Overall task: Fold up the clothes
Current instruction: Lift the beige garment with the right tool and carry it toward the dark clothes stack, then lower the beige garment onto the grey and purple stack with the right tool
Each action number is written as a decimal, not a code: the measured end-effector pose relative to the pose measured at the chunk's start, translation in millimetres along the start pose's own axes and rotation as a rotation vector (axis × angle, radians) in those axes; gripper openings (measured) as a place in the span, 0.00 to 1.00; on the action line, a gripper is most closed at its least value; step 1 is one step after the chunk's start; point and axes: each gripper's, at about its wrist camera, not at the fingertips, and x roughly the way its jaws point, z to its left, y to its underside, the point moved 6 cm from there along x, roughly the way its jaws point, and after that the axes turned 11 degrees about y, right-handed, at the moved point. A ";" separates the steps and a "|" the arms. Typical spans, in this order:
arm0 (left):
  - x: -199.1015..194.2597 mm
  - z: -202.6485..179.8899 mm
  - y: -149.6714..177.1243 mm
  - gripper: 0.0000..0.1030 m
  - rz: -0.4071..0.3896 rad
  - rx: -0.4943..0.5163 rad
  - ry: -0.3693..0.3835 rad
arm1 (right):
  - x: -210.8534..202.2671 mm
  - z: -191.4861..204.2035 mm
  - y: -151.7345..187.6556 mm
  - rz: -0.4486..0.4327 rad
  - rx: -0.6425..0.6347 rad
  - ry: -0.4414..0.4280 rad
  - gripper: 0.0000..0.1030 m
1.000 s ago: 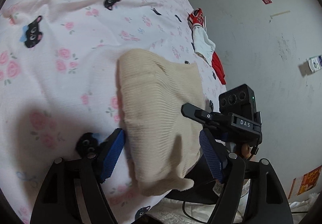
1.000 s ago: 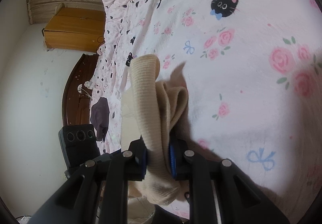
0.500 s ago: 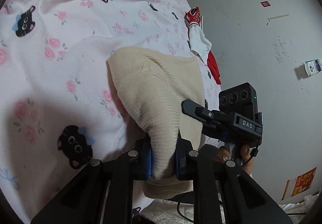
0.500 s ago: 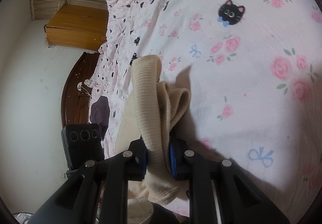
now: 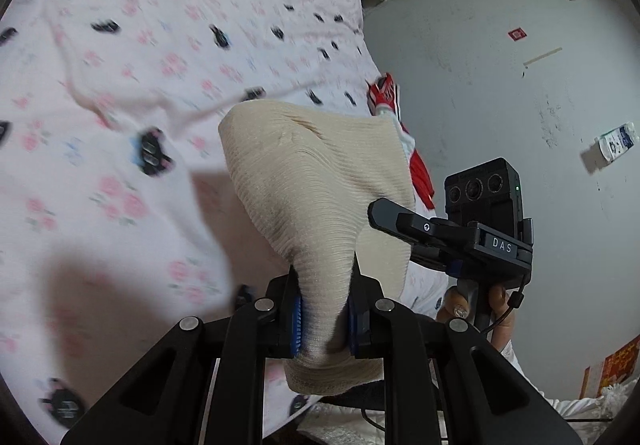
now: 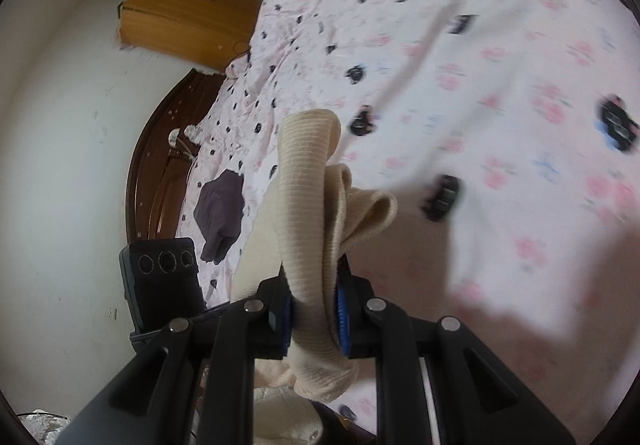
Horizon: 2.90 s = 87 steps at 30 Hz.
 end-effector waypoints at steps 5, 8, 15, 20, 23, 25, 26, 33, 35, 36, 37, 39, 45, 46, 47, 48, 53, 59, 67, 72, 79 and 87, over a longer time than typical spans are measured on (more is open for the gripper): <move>-64.9 24.1 -12.1 0.14 -0.096 -0.022 -0.032 | 41.7 57.3 -11.6 0.045 -0.082 -0.025 0.18; -105.7 41.9 -17.0 0.14 -0.153 -0.040 -0.059 | 72.8 92.9 -15.6 0.080 -0.128 -0.040 0.18; -196.0 82.5 -30.7 0.14 -0.288 -0.076 -0.124 | 149.1 180.9 -17.4 0.169 -0.238 -0.077 0.18; -261.8 109.5 -40.0 0.14 -0.374 -0.097 -0.176 | 202.0 248.3 -19.4 0.222 -0.324 -0.102 0.18; -302.6 126.0 -46.2 0.14 -0.427 -0.112 -0.205 | 233.5 290.3 -21.2 0.248 -0.371 -0.117 0.18; -323.5 136.8 -51.7 0.13 -0.456 -0.114 -0.225 | 254.1 315.3 -21.5 0.262 -0.397 -0.121 0.18; -331.7 141.9 -54.2 0.14 -0.469 -0.116 -0.234 | 264.3 327.6 -21.4 0.267 -0.411 -0.123 0.18; -387.5 178.9 -64.3 0.14 -0.545 -0.140 -0.288 | 333.6 391.0 -27.2 0.295 -0.463 -0.136 0.18; -398.8 188.7 -66.7 0.14 -0.557 -0.143 -0.308 | 351.1 399.2 -29.6 0.303 -0.467 -0.129 0.18; -401.9 195.4 -67.6 0.14 -0.559 -0.148 -0.317 | 359.3 402.1 -30.8 0.308 -0.470 -0.124 0.18; -403.6 202.0 -67.7 0.14 -0.559 -0.158 -0.319 | 367.4 404.6 -31.7 0.313 -0.472 -0.118 0.18; -404.4 220.3 -65.4 0.14 -0.553 -0.197 -0.324 | 385.8 402.2 -31.7 0.330 -0.475 -0.077 0.17; -388.7 267.7 -53.6 0.15 -0.520 -0.281 -0.348 | 431.5 381.1 -21.6 0.361 -0.501 0.045 0.17; -388.2 272.1 -52.1 0.16 -0.526 -0.290 -0.338 | 435.2 378.1 -20.3 0.359 -0.507 0.050 0.17; -388.0 275.6 -50.8 0.17 -0.532 -0.299 -0.330 | 436.5 376.6 -20.3 0.358 -0.506 0.047 0.17; -388.9 276.5 -49.8 0.19 -0.538 -0.302 -0.326 | 437.8 375.1 -20.3 0.357 -0.505 0.044 0.18; -401.4 265.0 -47.7 0.24 -0.569 -0.284 -0.322 | 430.5 380.5 -23.7 0.324 -0.541 0.045 0.25; -433.7 243.4 -48.1 0.26 -0.631 -0.237 -0.355 | 390.7 400.0 -47.1 0.185 -0.620 0.078 0.31; -443.7 225.9 -70.0 0.26 -0.658 -0.178 -0.363 | 372.9 451.8 -48.2 0.149 -0.692 -0.022 0.31; -431.1 242.0 -74.7 0.26 -0.652 -0.226 -0.347 | 404.2 454.1 -32.1 0.223 -0.710 0.055 0.31; -423.9 272.1 -74.3 0.26 -0.657 -0.300 -0.354 | 421.0 412.9 -46.0 0.234 -0.632 0.155 0.29; -419.3 261.7 -77.2 0.26 -0.647 -0.252 -0.359 | 382.3 421.3 -28.2 0.254 -0.704 -0.004 0.31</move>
